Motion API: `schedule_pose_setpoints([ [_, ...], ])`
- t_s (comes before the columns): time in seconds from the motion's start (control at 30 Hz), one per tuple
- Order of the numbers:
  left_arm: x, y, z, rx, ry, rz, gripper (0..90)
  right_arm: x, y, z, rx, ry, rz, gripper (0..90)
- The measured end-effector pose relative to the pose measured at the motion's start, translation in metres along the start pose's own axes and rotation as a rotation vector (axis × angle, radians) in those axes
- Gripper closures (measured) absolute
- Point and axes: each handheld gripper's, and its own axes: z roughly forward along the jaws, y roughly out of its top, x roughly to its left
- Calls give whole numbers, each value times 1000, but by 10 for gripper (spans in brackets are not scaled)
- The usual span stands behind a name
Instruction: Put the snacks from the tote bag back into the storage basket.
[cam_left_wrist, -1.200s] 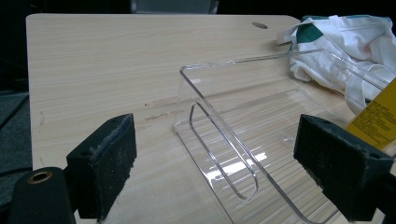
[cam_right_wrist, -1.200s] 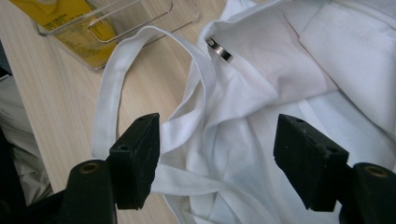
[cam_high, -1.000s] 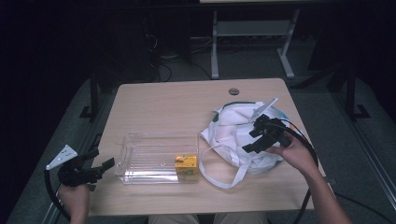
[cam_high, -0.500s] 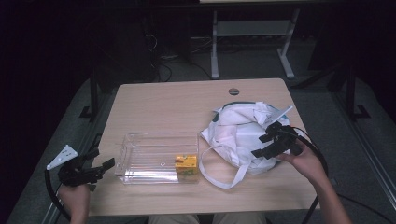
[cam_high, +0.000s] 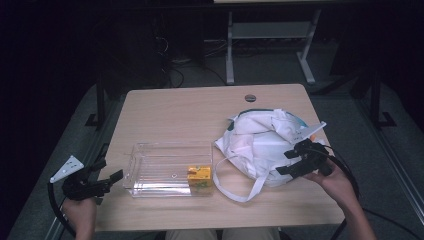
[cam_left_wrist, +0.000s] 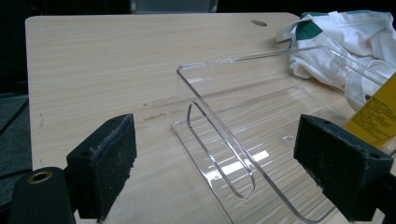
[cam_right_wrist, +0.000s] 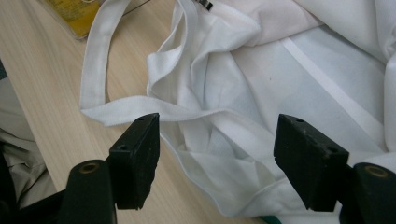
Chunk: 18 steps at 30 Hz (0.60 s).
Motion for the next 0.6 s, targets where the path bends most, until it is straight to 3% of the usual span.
schedule_pose_setpoints([
  [0.6,-2,1,2,9,-4,21,127,14,-37,-1,-43,-12,28,293],
])
